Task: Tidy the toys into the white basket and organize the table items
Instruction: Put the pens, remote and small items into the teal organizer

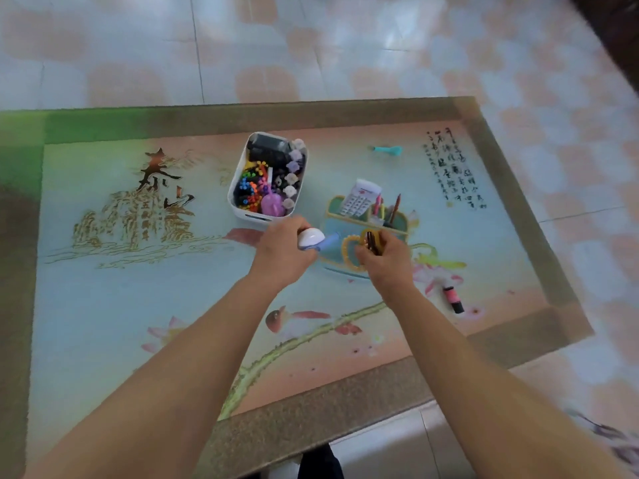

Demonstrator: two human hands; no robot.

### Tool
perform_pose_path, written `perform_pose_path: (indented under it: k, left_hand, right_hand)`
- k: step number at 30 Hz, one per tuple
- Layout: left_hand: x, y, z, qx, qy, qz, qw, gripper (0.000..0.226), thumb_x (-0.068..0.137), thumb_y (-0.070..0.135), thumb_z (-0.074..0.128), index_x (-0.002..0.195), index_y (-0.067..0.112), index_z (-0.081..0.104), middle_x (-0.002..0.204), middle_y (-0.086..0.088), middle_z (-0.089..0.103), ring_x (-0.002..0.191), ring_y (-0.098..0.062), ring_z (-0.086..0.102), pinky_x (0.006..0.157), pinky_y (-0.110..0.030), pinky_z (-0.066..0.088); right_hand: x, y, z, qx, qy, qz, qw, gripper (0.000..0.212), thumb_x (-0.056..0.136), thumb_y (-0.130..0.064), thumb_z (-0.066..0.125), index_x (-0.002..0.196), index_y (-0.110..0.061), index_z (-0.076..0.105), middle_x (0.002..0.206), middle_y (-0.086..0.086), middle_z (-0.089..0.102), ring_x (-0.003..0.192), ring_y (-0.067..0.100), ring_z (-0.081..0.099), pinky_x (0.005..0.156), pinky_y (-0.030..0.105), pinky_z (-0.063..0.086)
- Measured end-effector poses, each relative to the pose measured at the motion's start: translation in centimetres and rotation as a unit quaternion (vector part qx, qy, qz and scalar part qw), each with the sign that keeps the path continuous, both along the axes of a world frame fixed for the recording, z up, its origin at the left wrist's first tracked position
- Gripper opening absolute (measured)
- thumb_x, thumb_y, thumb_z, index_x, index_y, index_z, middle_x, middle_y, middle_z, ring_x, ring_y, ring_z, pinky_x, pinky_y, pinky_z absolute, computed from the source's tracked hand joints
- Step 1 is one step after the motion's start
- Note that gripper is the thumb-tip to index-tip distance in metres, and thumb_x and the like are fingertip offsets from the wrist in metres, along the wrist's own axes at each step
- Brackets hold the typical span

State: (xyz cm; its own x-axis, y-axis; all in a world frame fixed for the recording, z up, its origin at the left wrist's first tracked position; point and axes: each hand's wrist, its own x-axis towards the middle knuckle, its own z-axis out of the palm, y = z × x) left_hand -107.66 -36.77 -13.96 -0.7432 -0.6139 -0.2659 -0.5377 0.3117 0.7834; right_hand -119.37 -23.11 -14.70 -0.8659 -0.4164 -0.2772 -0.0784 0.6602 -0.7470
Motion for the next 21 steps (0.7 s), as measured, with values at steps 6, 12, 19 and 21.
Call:
perform_pose_path:
  k: [6, 12, 19, 21]
  left_hand:
    - [-7.2, 3.1, -1.8, -0.096, -0.073, -0.113, 0.986, 0.027, 0.080, 0.019, 0.066, 0.105, 0.010, 0.060, 0.108, -0.013, 0.063, 0.100, -0.033, 0.057, 0.078, -0.035, 0.043]
    - [-10.6, 4.1, -5.2, -0.150, -0.228, -0.181, 0.945, 0.012, 0.082, 0.015, 0.061, 0.089, 0.008, 0.055, 0.101, -0.018, 0.062, 0.097, -0.038, 0.060, 0.066, -0.036, 0.039]
    - [-13.2, 4.4, -8.0, -0.153, -0.332, -0.201, 0.909, 0.025, 0.083, 0.007, 0.059, 0.108, 0.003, 0.061, 0.111, -0.017, 0.064, 0.104, -0.035, 0.062, 0.079, -0.040, 0.049]
    - [-13.7, 4.5, -8.5, -0.149, -0.341, -0.203, 0.906, 0.027, 0.085, 0.003, 0.056, 0.112, 0.001, 0.059, 0.115, -0.018, 0.063, 0.108, -0.035, 0.061, 0.082, -0.039, 0.049]
  right_hand:
    - [-5.2, 2.4, -1.6, 0.113, 0.047, 0.074, 0.990, 0.017, 0.084, -0.017, 0.067, 0.085, -0.016, 0.050, 0.076, 0.000, 0.052, 0.071, 0.021, 0.047, 0.061, 0.027, 0.034]
    - [-6.7, 1.6, -4.7, 0.236, 0.092, 0.188, 0.949, 0.015, 0.087, -0.022, 0.063, 0.100, -0.015, 0.059, 0.097, 0.010, 0.066, 0.090, 0.032, 0.061, 0.066, 0.032, 0.042]
    - [-8.0, 0.5, -6.5, 0.314, 0.072, 0.285, 0.903, 0.026, 0.086, -0.007, 0.056, 0.112, -0.012, 0.057, 0.111, 0.010, 0.063, 0.101, 0.031, 0.060, 0.077, 0.037, 0.047]
    - [-8.4, 0.3, -7.0, 0.319, 0.058, 0.283, 0.903, 0.028, 0.087, -0.004, 0.055, 0.114, -0.012, 0.056, 0.113, 0.010, 0.063, 0.103, 0.030, 0.060, 0.078, 0.037, 0.048]
